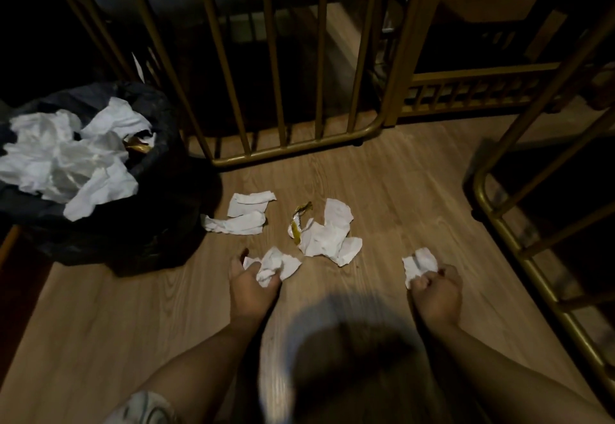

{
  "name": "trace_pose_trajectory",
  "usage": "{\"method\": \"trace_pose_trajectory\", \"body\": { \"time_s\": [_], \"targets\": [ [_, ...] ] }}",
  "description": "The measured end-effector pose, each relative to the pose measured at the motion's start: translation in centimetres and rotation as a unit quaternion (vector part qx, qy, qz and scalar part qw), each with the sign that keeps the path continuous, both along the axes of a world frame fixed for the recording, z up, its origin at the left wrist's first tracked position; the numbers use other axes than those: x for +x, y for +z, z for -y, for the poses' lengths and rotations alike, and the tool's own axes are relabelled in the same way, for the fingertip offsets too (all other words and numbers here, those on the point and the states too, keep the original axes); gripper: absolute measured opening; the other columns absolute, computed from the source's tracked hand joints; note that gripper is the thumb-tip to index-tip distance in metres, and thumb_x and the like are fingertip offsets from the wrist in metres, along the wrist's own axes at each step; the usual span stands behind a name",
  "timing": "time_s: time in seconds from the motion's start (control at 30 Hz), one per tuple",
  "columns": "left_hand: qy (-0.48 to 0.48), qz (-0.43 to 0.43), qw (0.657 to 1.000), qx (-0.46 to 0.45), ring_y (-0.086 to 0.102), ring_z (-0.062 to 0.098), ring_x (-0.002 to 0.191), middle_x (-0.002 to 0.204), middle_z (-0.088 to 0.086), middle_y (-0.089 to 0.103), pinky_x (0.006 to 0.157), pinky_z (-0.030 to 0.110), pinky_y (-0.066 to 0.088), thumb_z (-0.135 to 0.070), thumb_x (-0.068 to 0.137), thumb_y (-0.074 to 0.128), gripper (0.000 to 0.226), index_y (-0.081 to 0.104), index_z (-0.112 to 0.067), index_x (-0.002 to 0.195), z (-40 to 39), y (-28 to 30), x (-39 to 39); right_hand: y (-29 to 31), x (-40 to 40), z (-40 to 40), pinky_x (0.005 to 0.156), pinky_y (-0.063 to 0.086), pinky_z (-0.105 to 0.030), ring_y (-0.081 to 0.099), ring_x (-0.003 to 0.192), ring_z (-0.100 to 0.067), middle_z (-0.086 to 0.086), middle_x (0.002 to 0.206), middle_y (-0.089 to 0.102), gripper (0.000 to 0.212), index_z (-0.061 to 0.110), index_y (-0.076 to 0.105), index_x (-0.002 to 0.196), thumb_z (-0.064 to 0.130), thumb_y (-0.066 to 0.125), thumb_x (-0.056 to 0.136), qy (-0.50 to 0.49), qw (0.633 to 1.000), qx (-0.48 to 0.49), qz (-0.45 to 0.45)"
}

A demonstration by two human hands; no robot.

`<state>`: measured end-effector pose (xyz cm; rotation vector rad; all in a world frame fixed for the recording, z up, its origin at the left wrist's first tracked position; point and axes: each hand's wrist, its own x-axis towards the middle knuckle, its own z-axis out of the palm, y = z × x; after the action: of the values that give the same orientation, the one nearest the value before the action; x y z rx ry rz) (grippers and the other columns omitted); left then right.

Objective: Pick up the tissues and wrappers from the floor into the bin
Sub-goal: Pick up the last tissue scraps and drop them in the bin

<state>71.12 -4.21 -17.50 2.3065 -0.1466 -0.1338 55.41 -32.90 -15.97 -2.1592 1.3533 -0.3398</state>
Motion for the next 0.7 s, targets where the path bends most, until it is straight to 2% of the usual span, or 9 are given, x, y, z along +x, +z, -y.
{"method": "trace_pose_trajectory", "body": {
  "time_s": [0.1, 0.17, 0.2, 0.33, 0.43, 0.5, 0.57, 0.63, 0.7],
  "targets": [
    [0.029, -0.004, 1.000, -0.007, 0.049, 0.029, 0.125, 0.145, 0.015, 0.038, 0.102, 0.032, 0.043, -0.023, 0.079, 0.076, 0.043, 0.064, -0.006, 0.117, -0.2, 0.2, -0.1, 0.4, 0.6, -0.6, 0.089, 0.044, -0.025, 0.059, 0.101, -0.017, -0.001, 0.119, 0.065, 0.025, 0.011, 0.067, 0.107, 0.002, 0.055, 0.087, 0.112, 0.993, -0.008, 0.042],
    [0.047, -0.013, 0.998, -0.041, 0.058, 0.029, 0.110, 0.126, 0.015, 0.055, 0.089, 0.027, 0.044, -0.011, 0.079, 0.074, 0.048, 0.056, -0.006, 0.123, 0.1, 0.9, 0.0, 0.9, 1.9, -1.3, 0.083, 0.051, -0.032, 0.062, 0.091, -0.021, -0.007, 0.107, 0.068, 0.021, 0.013, 0.062, 0.094, -0.003, 0.053, 0.084, 0.100, 0.992, 0.042, 0.067],
    [0.054, -0.020, 0.996, -0.065, 0.061, 0.026, 0.102, 0.116, 0.011, 0.062, 0.084, 0.026, 0.043, -0.006, 0.079, 0.072, 0.048, 0.054, -0.008, 0.123, 0.3, 1.3, 0.1, 1.4, 2.7, -2.0, 0.078, 0.053, -0.036, 0.061, 0.086, -0.023, -0.008, 0.101, 0.066, 0.022, 0.015, 0.057, 0.094, -0.003, 0.051, 0.083, 0.087, 0.992, 0.062, 0.074],
    [0.075, -0.039, 0.989, -0.118, 0.059, 0.014, 0.094, 0.107, -0.002, 0.062, 0.082, 0.022, 0.043, 0.001, 0.081, 0.066, 0.051, 0.052, -0.013, 0.129, 1.2, 2.6, 0.7, 3.0, 5.7, -4.5, 0.076, 0.052, -0.034, 0.060, 0.088, -0.022, -0.001, 0.101, 0.063, 0.041, 0.019, 0.056, 0.118, -0.002, 0.046, 0.085, 0.125, 0.978, 0.087, 0.140],
    [0.079, -0.026, 0.987, -0.140, 0.062, 0.015, 0.091, 0.101, -0.002, 0.066, 0.080, 0.025, 0.048, -0.004, 0.085, 0.065, 0.037, 0.060, -0.013, 0.120, 1.7, 3.0, 1.4, 3.6, 7.6, -6.0, 0.069, 0.054, -0.035, 0.062, 0.077, -0.018, -0.001, 0.085, 0.067, 0.029, 0.015, 0.069, 0.096, 0.005, 0.043, 0.090, 0.177, 0.966, 0.086, 0.168],
    [0.075, -0.010, 0.987, -0.145, 0.065, 0.018, 0.087, 0.095, 0.002, 0.070, 0.076, 0.025, 0.051, -0.007, 0.086, 0.063, 0.023, 0.066, -0.011, 0.108, 1.8, 3.1, 1.9, 3.9, 8.6, -6.7, 0.062, 0.052, -0.038, 0.058, 0.067, -0.018, -0.001, 0.071, 0.062, 0.030, 0.015, 0.065, 0.070, 0.021, 0.045, 0.091, 0.202, 0.959, 0.069, 0.188],
    [0.073, 0.003, 0.987, -0.140, 0.066, 0.021, 0.082, 0.086, 0.004, 0.070, 0.068, 0.016, 0.047, -0.008, 0.086, 0.064, 0.010, 0.070, -0.008, 0.094, 1.8, 3.2, 2.2, 4.1, 9.8, -7.3, 0.055, 0.044, -0.032, 0.053, 0.061, -0.019, 0.000, 0.063, 0.054, 0.042, 0.013, 0.056, 0.057, 0.038, 0.053, 0.091, 0.211, 0.959, 0.044, 0.186],
    [0.066, 0.016, 0.987, -0.143, 0.066, 0.017, 0.079, 0.083, 0.002, 0.071, 0.063, 0.008, 0.044, -0.012, 0.085, 0.069, 0.005, 0.072, -0.010, 0.088, 1.7, 3.3, 2.3, 4.2, 11.1, -7.4, 0.053, 0.039, -0.025, 0.052, 0.062, -0.013, 0.003, 0.071, 0.053, 0.045, 0.014, 0.057, 0.057, 0.046, 0.061, 0.087, 0.222, 0.963, -0.012, 0.154],
    [0.058, 0.016, 0.987, -0.148, 0.066, 0.011, 0.078, 0.082, -0.003, 0.071, 0.063, 0.011, 0.047, -0.019, 0.084, 0.072, 0.006, 0.072, -0.014, 0.087, 1.5, 3.4, 2.4, 3.8, 12.4, -7.2, 0.061, 0.039, -0.022, 0.054, 0.075, -0.011, 0.002, 0.088, 0.055, 0.036, 0.010, 0.066, 0.066, 0.039, 0.065, 0.087, 0.258, 0.957, -0.046, 0.126]
  ]
}}
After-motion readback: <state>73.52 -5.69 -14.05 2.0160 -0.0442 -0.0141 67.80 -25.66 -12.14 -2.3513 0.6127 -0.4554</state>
